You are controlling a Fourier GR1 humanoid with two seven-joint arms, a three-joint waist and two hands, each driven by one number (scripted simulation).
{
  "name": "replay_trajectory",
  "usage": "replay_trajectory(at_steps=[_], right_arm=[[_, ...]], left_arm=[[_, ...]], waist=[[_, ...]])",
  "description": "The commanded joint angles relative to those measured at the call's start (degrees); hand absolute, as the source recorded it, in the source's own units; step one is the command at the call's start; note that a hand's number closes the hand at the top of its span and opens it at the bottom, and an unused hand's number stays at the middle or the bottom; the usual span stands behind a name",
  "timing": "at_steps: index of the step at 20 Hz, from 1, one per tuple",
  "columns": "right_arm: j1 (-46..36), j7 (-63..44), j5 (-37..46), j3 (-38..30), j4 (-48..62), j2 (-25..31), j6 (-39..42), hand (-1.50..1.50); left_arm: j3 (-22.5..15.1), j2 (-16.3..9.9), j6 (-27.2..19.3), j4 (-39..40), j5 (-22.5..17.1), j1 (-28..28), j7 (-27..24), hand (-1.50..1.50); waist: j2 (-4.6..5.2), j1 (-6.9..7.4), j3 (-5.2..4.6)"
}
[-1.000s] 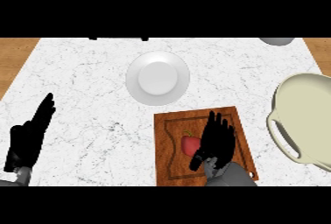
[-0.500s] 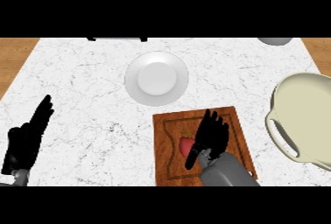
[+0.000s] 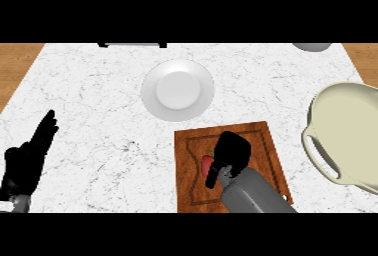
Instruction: Pick the bell pepper from the cutting board and place it in the pot
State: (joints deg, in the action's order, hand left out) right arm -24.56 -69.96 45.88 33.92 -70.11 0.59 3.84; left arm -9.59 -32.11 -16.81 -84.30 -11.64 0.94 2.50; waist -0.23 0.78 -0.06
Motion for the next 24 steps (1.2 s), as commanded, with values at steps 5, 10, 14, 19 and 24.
replay_trajectory(at_steps=[5,10,14,19,24], right_arm=[[-7.2,6.5,-3.2,-13.3,7.2,2.2,-2.3,1.50],[-12.7,20.8,-7.2,-21.6,17.0,7.6,-2.0,1.50],[-15.4,19.0,-2.5,-21.7,19.9,9.1,-2.2,1.50],[-16.4,9.1,8.5,-15.3,10.7,10.3,-5.1,1.50],[-20.6,0.3,19.9,-12.7,3.2,14.1,-4.8,1.50]], left_arm=[[0.8,1.4,0.2,-1.0,1.4,-0.4,1.9,0.00],[2.7,0.7,2.1,-1.1,1.8,-1.7,4.0,0.00],[2.8,3.5,1.9,-0.8,4.1,0.9,0.8,0.00],[3.1,3.3,1.1,-0.6,4.9,-1.7,3.4,0.00],[4.1,2.4,1.7,-3.1,3.8,0.7,4.7,0.00]], waist=[[0.37,-0.15,0.09],[0.41,-0.08,0.09],[0.34,-0.14,0.06],[0.01,-1.19,0.00],[-0.54,-1.62,-0.05]])
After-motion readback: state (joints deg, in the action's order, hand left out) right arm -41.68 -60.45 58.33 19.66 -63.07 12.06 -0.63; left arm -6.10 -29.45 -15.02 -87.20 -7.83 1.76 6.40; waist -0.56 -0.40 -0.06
